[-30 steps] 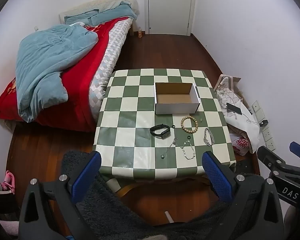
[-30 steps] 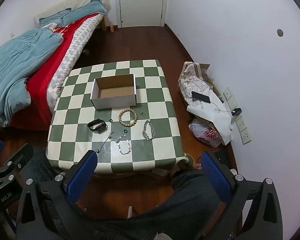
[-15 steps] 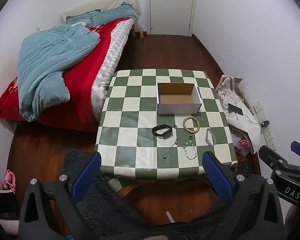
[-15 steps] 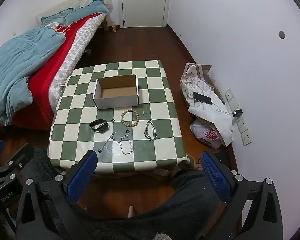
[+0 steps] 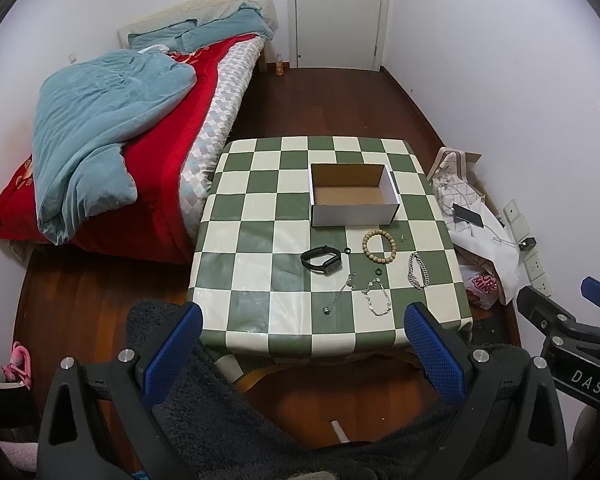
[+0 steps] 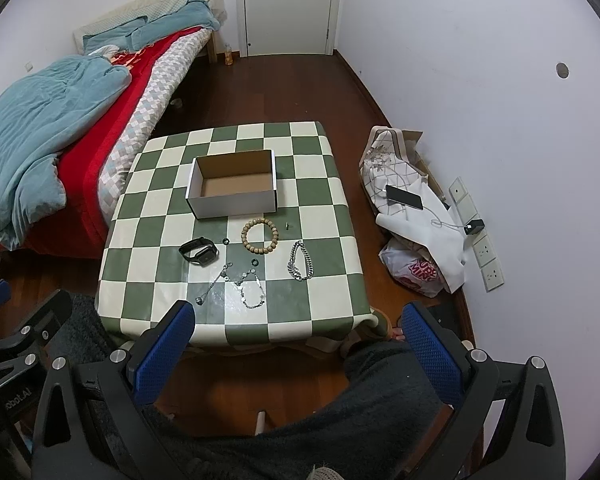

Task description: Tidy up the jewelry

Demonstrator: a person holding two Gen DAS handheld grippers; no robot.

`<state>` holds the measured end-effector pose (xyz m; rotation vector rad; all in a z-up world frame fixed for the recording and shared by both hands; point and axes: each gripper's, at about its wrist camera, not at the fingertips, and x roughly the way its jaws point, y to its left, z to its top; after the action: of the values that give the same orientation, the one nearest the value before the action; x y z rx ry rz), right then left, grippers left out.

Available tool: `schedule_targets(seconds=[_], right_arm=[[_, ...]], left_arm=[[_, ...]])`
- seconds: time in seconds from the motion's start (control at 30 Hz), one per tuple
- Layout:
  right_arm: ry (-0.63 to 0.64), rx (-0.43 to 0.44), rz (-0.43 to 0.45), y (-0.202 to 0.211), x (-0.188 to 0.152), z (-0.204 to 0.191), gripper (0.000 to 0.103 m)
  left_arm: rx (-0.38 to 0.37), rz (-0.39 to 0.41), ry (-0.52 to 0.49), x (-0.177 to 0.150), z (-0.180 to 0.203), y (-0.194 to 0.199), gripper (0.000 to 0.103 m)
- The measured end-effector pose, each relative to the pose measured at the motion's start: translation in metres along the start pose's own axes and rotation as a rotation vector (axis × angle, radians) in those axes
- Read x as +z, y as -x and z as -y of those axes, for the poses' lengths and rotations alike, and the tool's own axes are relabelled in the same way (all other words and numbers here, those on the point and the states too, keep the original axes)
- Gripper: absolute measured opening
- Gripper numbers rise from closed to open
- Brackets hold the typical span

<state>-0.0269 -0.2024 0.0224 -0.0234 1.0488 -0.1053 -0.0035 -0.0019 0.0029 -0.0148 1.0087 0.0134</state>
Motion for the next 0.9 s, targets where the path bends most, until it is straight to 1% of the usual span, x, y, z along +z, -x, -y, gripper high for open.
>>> schedule_targets(seconds=[0.6, 0.67, 0.9], right_arm=[[0.000, -0.001, 0.006, -0.002, -0.002, -0.001, 0.103], [0.002, 0.000, 0.010, 0.010, 0.000, 0.003, 0.103], [0.003, -0.002, 0.009, 0.012, 0.000, 0.004, 0.103]], left_arm=[[-0.002, 0.010, 0.000, 0.003, 0.006, 0.004, 0.103], [-0.005, 0.011, 0.000, 0.004, 0.005, 0.005, 0.103], [-0.006, 0.010, 0.001, 0.005, 0.006, 0.006, 0.103]])
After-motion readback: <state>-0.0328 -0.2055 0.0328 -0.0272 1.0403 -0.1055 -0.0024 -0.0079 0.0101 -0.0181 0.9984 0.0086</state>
